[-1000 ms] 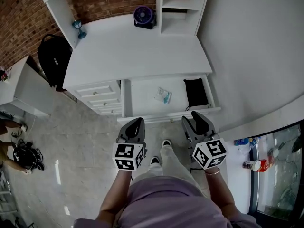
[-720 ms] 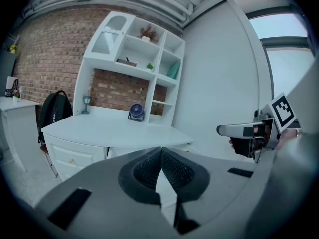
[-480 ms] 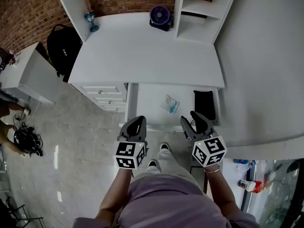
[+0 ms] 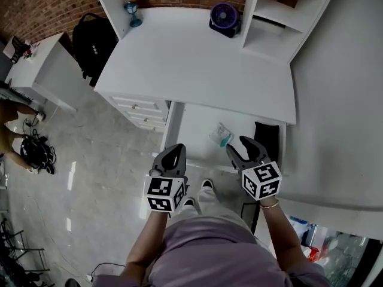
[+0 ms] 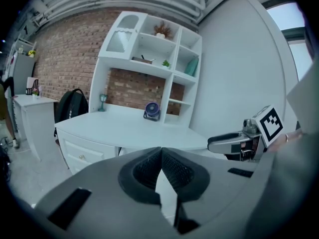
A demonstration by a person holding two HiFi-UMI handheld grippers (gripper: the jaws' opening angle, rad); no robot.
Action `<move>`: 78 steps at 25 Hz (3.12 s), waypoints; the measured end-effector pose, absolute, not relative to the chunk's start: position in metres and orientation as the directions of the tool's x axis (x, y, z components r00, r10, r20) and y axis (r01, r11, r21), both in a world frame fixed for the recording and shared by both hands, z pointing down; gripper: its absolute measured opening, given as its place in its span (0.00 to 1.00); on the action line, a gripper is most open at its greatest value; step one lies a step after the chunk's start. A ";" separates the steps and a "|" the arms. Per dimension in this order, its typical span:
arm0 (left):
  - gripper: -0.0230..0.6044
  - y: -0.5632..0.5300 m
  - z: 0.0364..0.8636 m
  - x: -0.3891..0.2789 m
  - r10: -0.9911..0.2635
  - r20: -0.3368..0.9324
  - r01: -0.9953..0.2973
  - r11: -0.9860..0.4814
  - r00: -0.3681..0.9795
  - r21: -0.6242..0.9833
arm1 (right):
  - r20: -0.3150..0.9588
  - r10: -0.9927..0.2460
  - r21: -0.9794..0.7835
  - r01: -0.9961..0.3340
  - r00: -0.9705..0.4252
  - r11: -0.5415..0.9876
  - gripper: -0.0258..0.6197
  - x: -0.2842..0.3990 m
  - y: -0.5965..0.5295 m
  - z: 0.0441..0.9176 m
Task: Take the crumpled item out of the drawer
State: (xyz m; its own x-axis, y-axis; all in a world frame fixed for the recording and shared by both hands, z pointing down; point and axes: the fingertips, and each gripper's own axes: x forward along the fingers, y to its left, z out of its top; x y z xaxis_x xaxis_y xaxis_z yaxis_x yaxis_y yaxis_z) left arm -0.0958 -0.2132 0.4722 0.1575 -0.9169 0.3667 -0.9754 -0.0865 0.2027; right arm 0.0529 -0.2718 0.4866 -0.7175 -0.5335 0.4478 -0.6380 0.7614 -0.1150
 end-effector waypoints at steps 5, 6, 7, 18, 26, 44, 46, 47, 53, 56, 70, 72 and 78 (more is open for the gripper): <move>0.04 -0.211 0.476 -0.107 -0.921 0.376 -0.980 -0.023 0.097 0.196 | 0.533 -0.455 -0.118 -0.595 -0.713 0.795 0.37 0.043 -0.282 0.529; 0.04 -0.210 0.477 -0.110 -0.923 0.377 -0.980 -0.007 0.083 0.198 | 0.550 -0.440 -0.112 -0.585 -0.710 0.803 0.38 0.041 -0.283 0.537; 0.04 -0.208 0.477 -0.114 -0.923 0.379 -0.980 0.008 0.069 0.198 | 0.568 -0.424 -0.105 -0.573 -0.705 0.812 0.39 0.038 -0.284 0.544; 0.04 -0.184 0.486 -0.145 -0.906 0.418 -0.969 0.153 -0.060 0.193 | 0.699 -0.305 -0.012 -0.437 -0.647 0.899 0.41 0.012 -0.297 0.603; 0.04 -0.173 0.494 -0.166 -0.882 0.452 -0.951 0.245 -0.136 0.191 | 0.805 -0.250 0.041 -0.370 -0.538 0.928 0.42 0.000 -0.314 0.662; 0.04 -0.156 0.515 -0.189 -0.829 0.513 -0.913 0.362 -0.223 0.188 | 0.924 -0.170 0.055 -0.322 -0.343 0.945 0.45 -0.006 -0.331 0.745; 0.04 -0.158 0.515 -0.188 -0.829 0.515 -0.914 0.358 -0.218 0.189 | 0.928 -0.165 0.051 -0.326 -0.333 0.944 0.43 -0.004 -0.333 0.749; 0.04 -0.159 0.515 -0.187 -0.829 0.516 -0.916 0.354 -0.213 0.190 | 0.930 -0.157 0.039 -0.335 -0.333 0.941 0.43 -0.004 -0.333 0.750; 0.04 -0.166 0.515 -0.182 -0.837 0.514 -0.927 0.323 -0.186 0.191 | 0.921 -0.172 0.016 -0.406 -0.350 0.914 0.35 -0.005 -0.339 0.745; 0.04 -0.169 0.515 -0.180 -0.843 0.509 -0.931 0.309 -0.173 0.194 | 0.915 -0.186 0.019 -0.420 -0.359 0.907 0.32 -0.005 -0.340 0.742; 0.04 -0.191 0.509 -0.154 -0.882 0.468 -0.958 0.184 -0.062 0.221 | 0.821 -0.254 -0.063 -0.523 -0.511 0.850 0.26 0.008 -0.327 0.677; 0.04 -0.194 0.508 -0.150 -0.886 0.462 -0.961 0.165 -0.045 0.222 | 0.800 -0.268 -0.083 -0.543 -0.537 0.836 0.26 0.010 -0.325 0.665; 0.04 -0.198 0.505 -0.140 -0.895 0.446 -0.968 0.115 -0.002 0.225 | 0.724 -0.315 -0.144 -0.581 -0.613 0.801 0.26 0.011 -0.314 0.622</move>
